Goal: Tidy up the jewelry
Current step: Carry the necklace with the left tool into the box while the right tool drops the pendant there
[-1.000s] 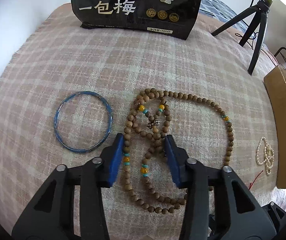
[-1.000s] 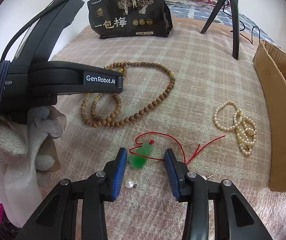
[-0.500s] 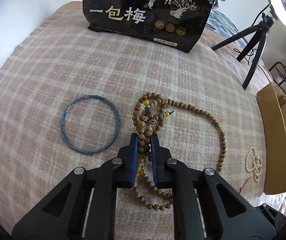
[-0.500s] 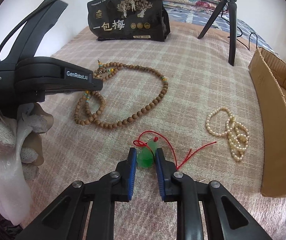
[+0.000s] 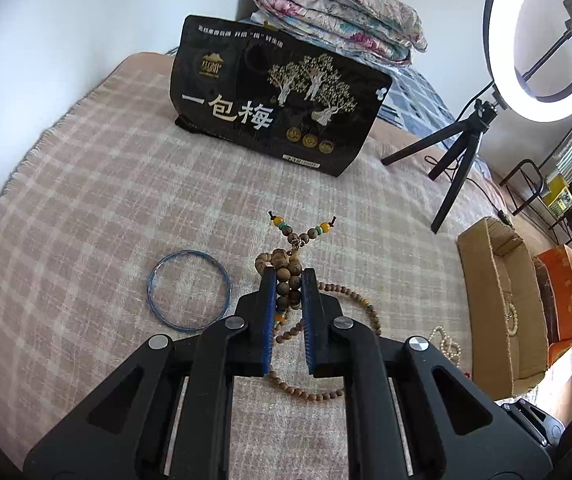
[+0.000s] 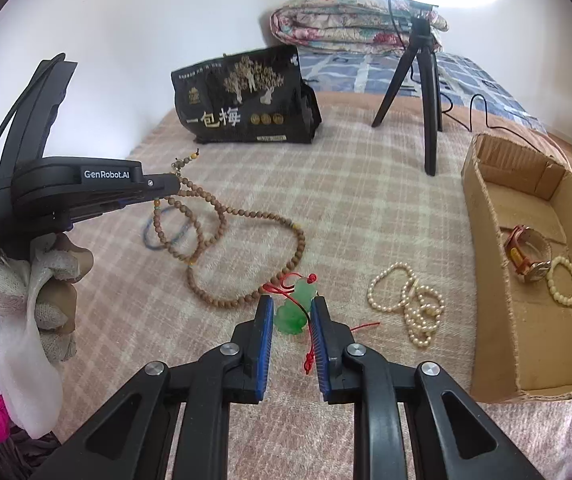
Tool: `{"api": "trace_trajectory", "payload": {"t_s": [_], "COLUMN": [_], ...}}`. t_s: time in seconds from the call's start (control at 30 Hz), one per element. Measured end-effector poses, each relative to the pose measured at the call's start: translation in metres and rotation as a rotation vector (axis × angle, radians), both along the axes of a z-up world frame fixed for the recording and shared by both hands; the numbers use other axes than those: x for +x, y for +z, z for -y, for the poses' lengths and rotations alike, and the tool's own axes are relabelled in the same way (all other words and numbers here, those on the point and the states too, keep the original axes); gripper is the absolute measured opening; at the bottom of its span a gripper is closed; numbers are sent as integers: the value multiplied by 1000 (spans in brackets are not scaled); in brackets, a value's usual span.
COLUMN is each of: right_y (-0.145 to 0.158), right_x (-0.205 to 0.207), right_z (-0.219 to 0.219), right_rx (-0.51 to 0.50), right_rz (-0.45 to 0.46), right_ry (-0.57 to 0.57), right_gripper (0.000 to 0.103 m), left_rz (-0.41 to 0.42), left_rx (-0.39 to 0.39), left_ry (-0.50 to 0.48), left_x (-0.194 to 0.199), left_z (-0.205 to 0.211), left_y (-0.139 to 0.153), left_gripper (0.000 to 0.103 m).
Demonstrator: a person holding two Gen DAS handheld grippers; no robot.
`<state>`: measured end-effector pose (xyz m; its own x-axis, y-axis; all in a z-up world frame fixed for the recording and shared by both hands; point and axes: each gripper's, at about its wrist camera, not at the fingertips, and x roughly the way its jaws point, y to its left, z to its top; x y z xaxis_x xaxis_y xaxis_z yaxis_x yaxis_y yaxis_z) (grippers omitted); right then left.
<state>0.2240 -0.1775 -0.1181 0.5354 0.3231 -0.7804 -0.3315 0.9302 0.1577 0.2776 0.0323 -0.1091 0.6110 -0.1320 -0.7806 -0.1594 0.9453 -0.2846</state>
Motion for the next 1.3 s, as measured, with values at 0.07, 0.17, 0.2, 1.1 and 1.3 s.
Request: {"api": "trace_trajectory", "payload": {"t_s": [0.07,0.17,0.2,1.1,1.3], "right_y": [9,24,28,94,91], "right_x": [-3,-7,-9,-37,-39], "right_z": [3,10,13,116,138], "right_rx": [6,14,19,-6,-29], "right_rz": [18,46,53,143,133], "right_ry": [0,-4,-6,-124,-156], "right_gripper": [18,18,18,18,18], "left_rz": [25,58,69,259,298], "left_rx": [-1,-12,-19,-65,-64], "left_ry": [-4,-12,-16,-204,-267], "left_x": [-3,-8,-9,-27,-21], "left_z": [0,0,0,52,79], "left_y": [9,24,27,136,163], "left_gripper": [10,10,10,10,10]}}
